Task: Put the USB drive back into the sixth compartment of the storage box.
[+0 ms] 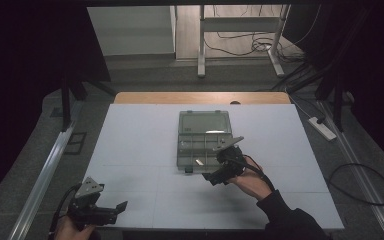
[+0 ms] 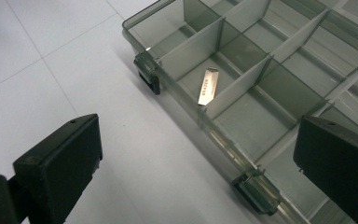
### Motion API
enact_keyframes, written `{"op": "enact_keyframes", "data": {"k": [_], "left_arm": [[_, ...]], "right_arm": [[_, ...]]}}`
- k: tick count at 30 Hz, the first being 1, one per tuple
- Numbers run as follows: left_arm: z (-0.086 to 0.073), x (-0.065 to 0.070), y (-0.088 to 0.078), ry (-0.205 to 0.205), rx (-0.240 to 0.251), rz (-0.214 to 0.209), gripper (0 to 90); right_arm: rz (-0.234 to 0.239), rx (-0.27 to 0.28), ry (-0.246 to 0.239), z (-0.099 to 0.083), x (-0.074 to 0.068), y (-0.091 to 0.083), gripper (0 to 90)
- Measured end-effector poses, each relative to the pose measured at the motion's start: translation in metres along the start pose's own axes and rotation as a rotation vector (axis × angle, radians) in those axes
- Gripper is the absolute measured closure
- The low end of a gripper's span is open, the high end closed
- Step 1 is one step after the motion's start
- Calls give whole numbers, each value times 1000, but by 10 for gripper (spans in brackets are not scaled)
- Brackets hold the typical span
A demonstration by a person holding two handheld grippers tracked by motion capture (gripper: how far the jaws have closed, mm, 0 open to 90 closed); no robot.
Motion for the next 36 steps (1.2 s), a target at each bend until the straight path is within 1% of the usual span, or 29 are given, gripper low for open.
{"op": "enact_keyframes", "data": {"k": [6, 18, 25, 30, 36], "left_arm": [[0, 0, 0, 0, 0, 0, 24], [0, 0, 0, 0, -1, 0, 23], [0, 0, 0, 0, -2, 0, 24], [0, 0, 0, -1, -2, -1, 24], [0, 0, 0, -1, -3, 0, 24]], "right_arm": [[2, 4, -12, -4, -4, -5, 14], [2, 28, -9, -10, -8, -17, 11], [-3, 32, -10, -14, -9, -25, 8], [-13, 45, -10, -17, -9, -32, 8], [-26, 46, -6, -22, -9, -38, 8]]}}
Point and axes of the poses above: each handheld gripper's, and its own axes: y roughly forward along the jaws, z roughly out of its top, x roughly to its right, the point moved 8 cm from there along y, roughly forward along the jaws, and after that the axes turned 12 degrees about z, right-handed, at the moved point
